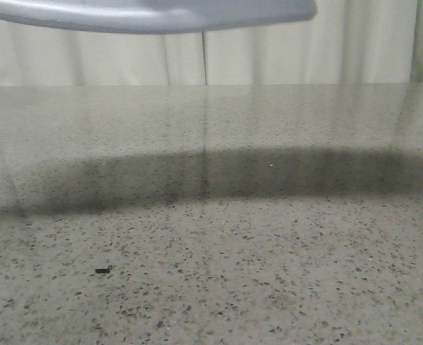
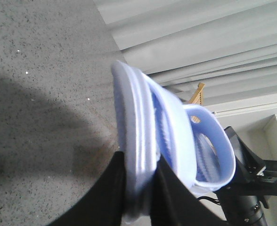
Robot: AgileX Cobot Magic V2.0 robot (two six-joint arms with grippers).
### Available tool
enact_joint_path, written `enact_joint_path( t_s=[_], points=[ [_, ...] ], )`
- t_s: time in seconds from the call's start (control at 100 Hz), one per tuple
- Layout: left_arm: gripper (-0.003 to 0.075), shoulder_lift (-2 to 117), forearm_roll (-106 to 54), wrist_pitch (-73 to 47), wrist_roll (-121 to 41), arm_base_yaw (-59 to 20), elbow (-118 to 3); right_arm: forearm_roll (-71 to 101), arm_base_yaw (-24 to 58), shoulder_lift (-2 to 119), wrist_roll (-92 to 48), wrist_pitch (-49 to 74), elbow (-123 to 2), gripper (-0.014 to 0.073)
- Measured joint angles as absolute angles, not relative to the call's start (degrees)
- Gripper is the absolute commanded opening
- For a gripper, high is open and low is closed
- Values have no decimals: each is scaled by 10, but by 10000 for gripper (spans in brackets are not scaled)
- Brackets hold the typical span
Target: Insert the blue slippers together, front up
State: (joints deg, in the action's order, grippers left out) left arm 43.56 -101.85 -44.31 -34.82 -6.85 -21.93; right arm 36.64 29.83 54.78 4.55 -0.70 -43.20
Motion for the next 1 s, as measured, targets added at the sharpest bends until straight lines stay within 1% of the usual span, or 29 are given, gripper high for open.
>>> enact_joint_path(
  t_s=[0.34,0.55,1.0],
  points=[
    [15,436,-1009,-446,-348,-71,-219,357,298,494,25,-53,-432,415],
    [15,442,-1009,-439,-348,-71,-219,357,298,474,20,-57,-433,415],
    [16,568,-1010,-458,-418,-72,-219,355,298,474,19,-29,-433,415]
  ],
)
